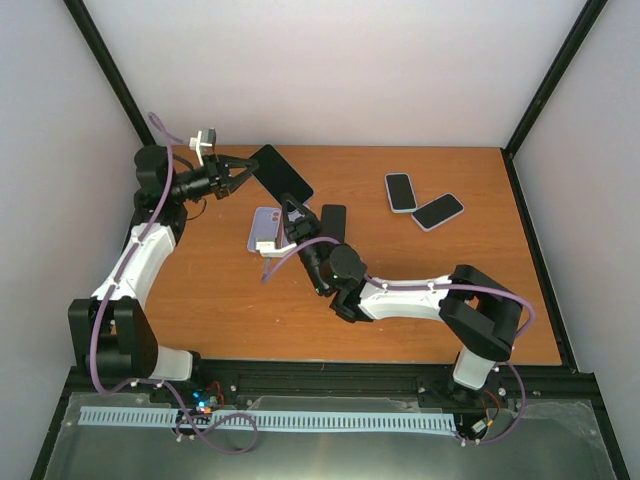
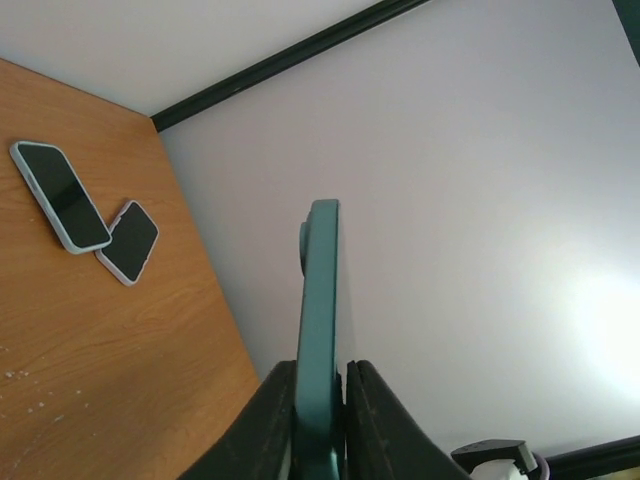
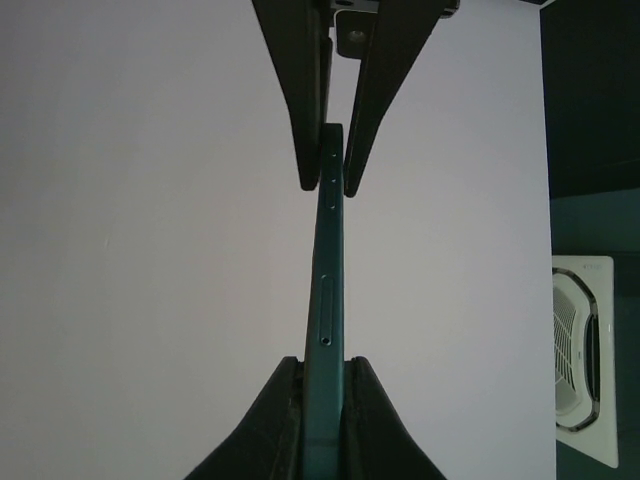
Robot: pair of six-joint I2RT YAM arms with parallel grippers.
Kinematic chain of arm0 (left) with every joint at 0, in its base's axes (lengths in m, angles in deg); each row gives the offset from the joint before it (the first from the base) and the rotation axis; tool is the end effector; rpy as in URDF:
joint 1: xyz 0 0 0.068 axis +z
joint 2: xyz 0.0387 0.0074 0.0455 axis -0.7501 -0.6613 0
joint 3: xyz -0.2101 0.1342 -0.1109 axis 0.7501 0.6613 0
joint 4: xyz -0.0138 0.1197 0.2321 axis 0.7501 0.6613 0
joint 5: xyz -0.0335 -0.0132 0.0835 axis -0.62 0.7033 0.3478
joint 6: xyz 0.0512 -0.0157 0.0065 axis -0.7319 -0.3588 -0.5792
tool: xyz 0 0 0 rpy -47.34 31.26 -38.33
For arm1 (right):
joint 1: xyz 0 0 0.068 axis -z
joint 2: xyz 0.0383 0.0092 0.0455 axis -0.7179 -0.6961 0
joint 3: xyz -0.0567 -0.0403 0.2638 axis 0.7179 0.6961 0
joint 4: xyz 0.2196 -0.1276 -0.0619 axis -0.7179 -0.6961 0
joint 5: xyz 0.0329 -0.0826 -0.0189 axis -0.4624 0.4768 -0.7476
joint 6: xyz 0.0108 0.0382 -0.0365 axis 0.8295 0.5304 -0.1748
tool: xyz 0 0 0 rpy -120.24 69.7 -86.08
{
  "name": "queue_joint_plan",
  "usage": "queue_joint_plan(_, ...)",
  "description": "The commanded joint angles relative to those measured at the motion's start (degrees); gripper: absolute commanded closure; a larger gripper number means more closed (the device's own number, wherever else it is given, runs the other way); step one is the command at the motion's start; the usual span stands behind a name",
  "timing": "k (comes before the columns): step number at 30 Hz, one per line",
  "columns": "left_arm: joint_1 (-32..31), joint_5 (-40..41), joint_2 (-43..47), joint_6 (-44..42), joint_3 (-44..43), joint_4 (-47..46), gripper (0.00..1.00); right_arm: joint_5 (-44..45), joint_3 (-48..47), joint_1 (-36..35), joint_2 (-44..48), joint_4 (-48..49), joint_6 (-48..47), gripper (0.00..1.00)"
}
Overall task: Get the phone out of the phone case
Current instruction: Place the phone at the center of the board.
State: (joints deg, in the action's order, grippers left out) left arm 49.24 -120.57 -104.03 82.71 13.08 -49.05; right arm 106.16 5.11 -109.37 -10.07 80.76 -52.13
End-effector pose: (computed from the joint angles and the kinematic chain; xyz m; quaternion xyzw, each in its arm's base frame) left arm 0.3095 -0.0297 0.3575 0.0070 0.7035 -0.6567 0.2717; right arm 0.1821 0.3237 0.2937 -0.5118 0.2544 -0.4570 0.6816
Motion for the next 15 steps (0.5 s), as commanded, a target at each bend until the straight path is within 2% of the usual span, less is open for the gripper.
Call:
queue_joint_plan(1,-0.3,-0.6,1.5,1.8,0.2,-3.3,0.89,0.2,0.0,-0.6,0.1,7.3,-0.7,0.96)
queue_joint_plan(3,-0.3,-0.7,1.6,1.8,0.2,-3.7,0.95,0.4,0.6,-0.5,0.1,7.7,-0.7,0.91)
queue_joint_plan(5,-0.3,-0.7,1.7,1.3,-0.1,-3.6,0.99,0.8,1.6,-0.5,0.3,7.7,-0.6,0.81)
queue_joint_plan(9,-0.3,-1.0,1.2,-2.6,-2.6,-0.7,0.99,1.4,3.9,-0.5,2.3,5.6,1.7,0.56)
queue_joint_plan(15,-0.2,-1.1,0.4,-10.2,-5.7,4.3,0.99,4.9,6.6,-0.5,7.0,-2.4,8.7,0.17)
